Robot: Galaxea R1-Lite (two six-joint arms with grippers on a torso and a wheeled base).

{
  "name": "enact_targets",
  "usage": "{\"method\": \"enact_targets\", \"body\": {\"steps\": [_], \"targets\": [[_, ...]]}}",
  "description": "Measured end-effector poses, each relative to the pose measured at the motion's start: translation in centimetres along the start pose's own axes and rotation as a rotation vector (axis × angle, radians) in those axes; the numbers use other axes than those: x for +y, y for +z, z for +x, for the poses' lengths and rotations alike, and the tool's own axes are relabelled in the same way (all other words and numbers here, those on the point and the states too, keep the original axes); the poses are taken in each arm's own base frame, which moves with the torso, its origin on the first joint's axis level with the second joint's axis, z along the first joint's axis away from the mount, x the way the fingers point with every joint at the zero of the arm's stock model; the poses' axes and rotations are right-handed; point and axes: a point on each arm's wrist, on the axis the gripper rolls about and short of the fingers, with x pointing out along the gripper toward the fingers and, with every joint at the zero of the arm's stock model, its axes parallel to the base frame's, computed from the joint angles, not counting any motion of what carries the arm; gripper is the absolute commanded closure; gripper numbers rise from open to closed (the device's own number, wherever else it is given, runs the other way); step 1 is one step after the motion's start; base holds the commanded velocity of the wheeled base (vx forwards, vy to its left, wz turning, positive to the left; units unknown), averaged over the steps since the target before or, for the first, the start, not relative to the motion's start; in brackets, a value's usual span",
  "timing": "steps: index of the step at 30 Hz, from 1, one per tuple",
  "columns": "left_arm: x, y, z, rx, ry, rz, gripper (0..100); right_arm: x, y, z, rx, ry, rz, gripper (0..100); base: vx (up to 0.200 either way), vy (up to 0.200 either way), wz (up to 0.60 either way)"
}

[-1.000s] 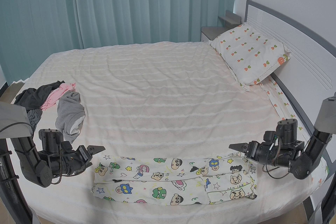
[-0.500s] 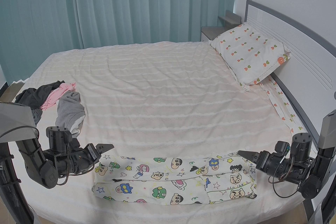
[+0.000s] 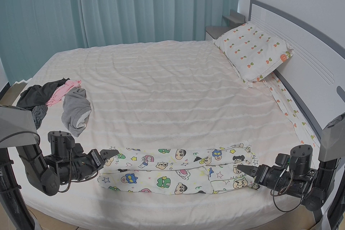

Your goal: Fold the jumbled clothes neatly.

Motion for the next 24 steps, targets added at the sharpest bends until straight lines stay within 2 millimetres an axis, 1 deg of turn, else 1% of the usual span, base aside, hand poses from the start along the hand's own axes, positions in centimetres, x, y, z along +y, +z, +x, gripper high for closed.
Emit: {"method": "enact_targets", "body": {"steps": [18, 24], "targets": [[0.3, 0.3, 0.8, 0.012, -0.012, -0.004, 0, 0.8, 0.1, -0.4, -0.013, 0.038, -0.008, 0, 0.000, 0.200, 0.00], [0.4, 0.4, 1.4, 0.014, -0.011, 0.001, 0, 0.8, 0.2, -0.5, -0.017, 0.041, -0.007, 0, 0.000, 0.000, 0.00]]}}
